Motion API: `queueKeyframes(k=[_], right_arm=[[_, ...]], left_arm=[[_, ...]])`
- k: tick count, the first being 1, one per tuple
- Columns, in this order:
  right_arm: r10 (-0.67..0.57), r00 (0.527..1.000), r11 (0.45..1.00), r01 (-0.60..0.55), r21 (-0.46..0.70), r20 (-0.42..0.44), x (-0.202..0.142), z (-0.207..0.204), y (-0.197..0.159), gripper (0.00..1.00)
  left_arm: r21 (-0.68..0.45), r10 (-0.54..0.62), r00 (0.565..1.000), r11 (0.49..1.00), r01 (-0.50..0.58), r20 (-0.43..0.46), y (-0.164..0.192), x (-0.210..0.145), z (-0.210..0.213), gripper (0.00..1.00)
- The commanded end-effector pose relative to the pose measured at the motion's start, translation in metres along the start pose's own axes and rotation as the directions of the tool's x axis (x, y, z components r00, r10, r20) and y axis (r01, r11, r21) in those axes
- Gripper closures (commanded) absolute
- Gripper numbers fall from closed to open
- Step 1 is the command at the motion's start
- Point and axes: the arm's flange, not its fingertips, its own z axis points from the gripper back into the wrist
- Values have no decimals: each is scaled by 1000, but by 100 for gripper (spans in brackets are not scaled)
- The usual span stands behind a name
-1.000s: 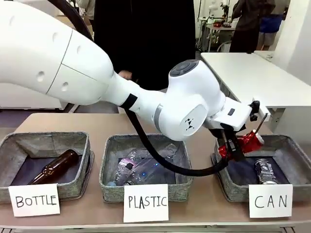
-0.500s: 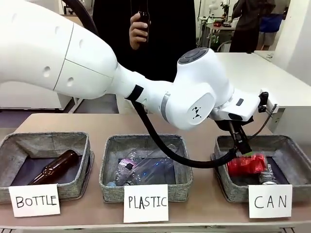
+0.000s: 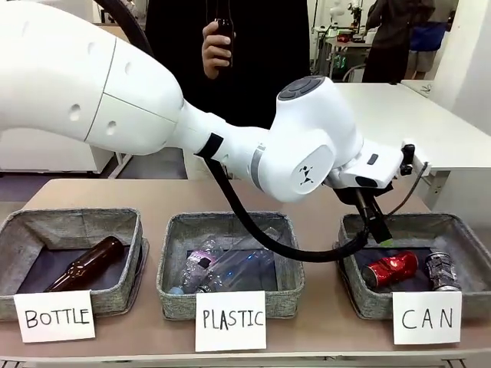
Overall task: Sort the can waste into the basket.
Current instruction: Pick up the can waste from the table and place it in the right Fabric basket.
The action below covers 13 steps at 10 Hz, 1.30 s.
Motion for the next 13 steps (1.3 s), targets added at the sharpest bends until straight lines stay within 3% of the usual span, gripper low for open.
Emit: queueKeyframes(k=[1,2,3,4,5,6,7,9,10,11,13], right_arm=[[-14,1000,1000,14,0,-2,0,0,3,0],[-14,1000,1000,14,0,-2,0,0,3,0],[-14,1000,1000,14,0,-2,0,0,3,0],[-14,1000,1000,14,0,-2,0,0,3,0],[-14,1000,1000,14,0,-2,0,0,3,0],[-14,1000,1000,14,0,-2,0,0,3,0],[-14,1000,1000,14,0,-2,0,0,3,0],[-14,1000,1000,14,0,-2,0,0,3,0],[-14,1000,1000,14,0,-2,0,0,3,0],[-14,1000,1000,14,0,-2,0,0,3,0],[-14,1000,1000,14,0,-2,0,0,3,0]], left_arm=[[18,56,998,998,-55,-28,-1,-2,23,0],[14,62,996,998,-62,-57,2,-3,26,0],[-23,118,974,992,-124,-195,10,-13,47,0],[26,207,894,976,-215,-396,23,-46,94,0],[30,298,832,946,-322,-468,38,-85,147,0],[-41,344,808,910,-412,-478,51,-125,200,0],[43,500,778,850,-525,-381,58,-171,246,0],[37,689,688,712,-701,-229,48,-267,322,0],[57,783,605,617,-785,-145,42,-311,350,0],[13,847,525,528,-849,-88,40,-355,376,0],[-227,918,395,379,-897,-32,50,-453,419,0]])
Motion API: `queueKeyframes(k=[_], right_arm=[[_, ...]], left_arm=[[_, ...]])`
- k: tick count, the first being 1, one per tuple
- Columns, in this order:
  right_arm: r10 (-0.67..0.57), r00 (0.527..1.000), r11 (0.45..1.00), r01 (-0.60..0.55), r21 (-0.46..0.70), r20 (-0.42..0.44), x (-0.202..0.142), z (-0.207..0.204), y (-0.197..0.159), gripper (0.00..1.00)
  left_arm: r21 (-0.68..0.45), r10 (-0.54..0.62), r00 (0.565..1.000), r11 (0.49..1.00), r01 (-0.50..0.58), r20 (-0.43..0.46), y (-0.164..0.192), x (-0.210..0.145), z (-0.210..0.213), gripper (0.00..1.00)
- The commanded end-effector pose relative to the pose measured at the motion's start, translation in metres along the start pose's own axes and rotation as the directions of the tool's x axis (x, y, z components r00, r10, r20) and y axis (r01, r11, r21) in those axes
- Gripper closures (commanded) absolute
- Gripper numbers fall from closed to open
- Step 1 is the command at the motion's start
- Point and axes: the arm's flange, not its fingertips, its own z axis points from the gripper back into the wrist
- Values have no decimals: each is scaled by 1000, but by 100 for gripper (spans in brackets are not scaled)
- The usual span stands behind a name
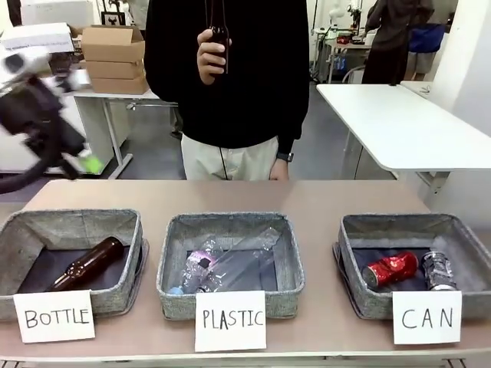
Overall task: Sort the can waste into the basket.
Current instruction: Pick up the can waste from the table and place it in the right Fabric basket.
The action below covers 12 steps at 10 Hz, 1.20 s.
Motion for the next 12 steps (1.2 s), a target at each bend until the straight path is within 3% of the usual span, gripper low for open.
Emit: queueKeyframes(k=[1,2,3,12], right_arm=[[-11,1000,1000,11,-2,-2,0,0,4,0],[-11,1000,1000,11,-2,-2,0,0,4,0],[-11,1000,1000,11,-2,-2,0,0,4,0],[-11,1000,1000,11,-2,-2,0,0,4,0]], left_arm=[[-274,77,994,960,-53,77,65,-3,20,0],[-472,119,989,879,-64,87,105,-2,25,0],[-117,54,998,992,-48,45,40,-22,14,0],[-117,54,998,992,-48,45,40,-22,14,0]])
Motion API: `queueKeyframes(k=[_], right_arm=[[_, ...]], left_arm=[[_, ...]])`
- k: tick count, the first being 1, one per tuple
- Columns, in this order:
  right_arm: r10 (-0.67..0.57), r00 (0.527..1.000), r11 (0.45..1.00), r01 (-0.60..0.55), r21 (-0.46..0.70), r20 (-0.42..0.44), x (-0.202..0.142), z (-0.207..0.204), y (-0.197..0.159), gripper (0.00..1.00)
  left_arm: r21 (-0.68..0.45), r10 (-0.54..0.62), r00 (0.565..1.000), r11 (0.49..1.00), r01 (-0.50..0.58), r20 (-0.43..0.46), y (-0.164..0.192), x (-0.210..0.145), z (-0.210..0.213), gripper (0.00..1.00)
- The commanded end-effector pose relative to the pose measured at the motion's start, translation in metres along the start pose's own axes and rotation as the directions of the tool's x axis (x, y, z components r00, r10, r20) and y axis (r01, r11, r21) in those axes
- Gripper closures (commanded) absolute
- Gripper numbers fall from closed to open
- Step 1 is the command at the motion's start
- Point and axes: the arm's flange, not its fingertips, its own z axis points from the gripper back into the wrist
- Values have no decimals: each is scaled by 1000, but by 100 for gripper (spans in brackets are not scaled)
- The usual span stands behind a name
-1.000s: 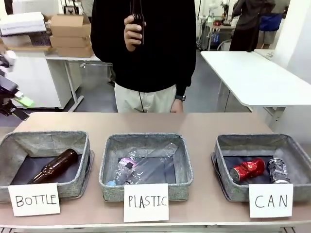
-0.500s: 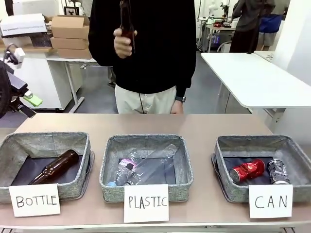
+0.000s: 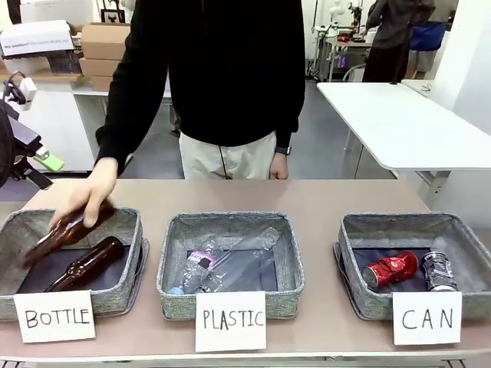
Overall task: Sort the can waste into the basket.
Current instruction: Pick up the can waste from the table and place it in the right Fabric basket.
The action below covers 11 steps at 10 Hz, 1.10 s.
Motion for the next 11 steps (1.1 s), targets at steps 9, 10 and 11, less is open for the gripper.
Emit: queueKeyframes(k=[9,10,11], right_arm=[[-12,1000,1000,12,-1,-2,0,0,4,0],[-12,1000,1000,12,-1,-2,0,0,4,0],[-12,1000,1000,12,-1,-2,0,0,4,0]], left_arm=[[9,2,1000,1000,-2,5,0,-3,0,0],[9,2,1000,1000,-2,5,0,-3,0,0],[9,2,1000,1000,-2,5,0,-3,0,0]])
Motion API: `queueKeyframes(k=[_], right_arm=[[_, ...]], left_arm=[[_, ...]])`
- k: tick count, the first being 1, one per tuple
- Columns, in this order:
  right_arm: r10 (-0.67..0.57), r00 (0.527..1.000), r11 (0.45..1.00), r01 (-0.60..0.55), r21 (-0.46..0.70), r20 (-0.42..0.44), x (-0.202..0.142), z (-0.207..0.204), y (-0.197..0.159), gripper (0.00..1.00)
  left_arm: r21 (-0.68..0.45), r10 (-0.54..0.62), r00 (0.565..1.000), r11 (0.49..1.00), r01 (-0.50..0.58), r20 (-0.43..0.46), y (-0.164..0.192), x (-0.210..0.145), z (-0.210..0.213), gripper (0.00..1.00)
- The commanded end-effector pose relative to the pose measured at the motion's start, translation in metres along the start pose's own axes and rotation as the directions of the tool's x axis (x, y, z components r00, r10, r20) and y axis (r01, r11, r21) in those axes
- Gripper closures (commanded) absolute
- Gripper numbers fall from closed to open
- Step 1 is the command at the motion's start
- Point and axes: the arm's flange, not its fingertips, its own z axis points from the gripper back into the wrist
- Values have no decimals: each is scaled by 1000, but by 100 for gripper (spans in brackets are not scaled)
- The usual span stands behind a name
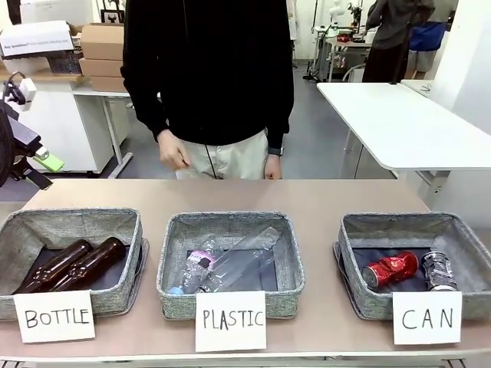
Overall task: Sort the can waste into the basket.
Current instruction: Pick up the can waste from the table and place it in the right Fabric basket.
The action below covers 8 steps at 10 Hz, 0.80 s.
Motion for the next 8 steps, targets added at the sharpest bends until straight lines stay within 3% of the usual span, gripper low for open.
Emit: queueKeyframes(k=[1,8], right_arm=[[-12,1000,1000,12,-1,-2,0,0,4,0],[-12,1000,1000,12,-1,-2,0,0,4,0]], left_arm=[[9,2,1000,1000,-2,5,0,-3,0,0],[9,2,1000,1000,-2,5,0,-3,0,0]])
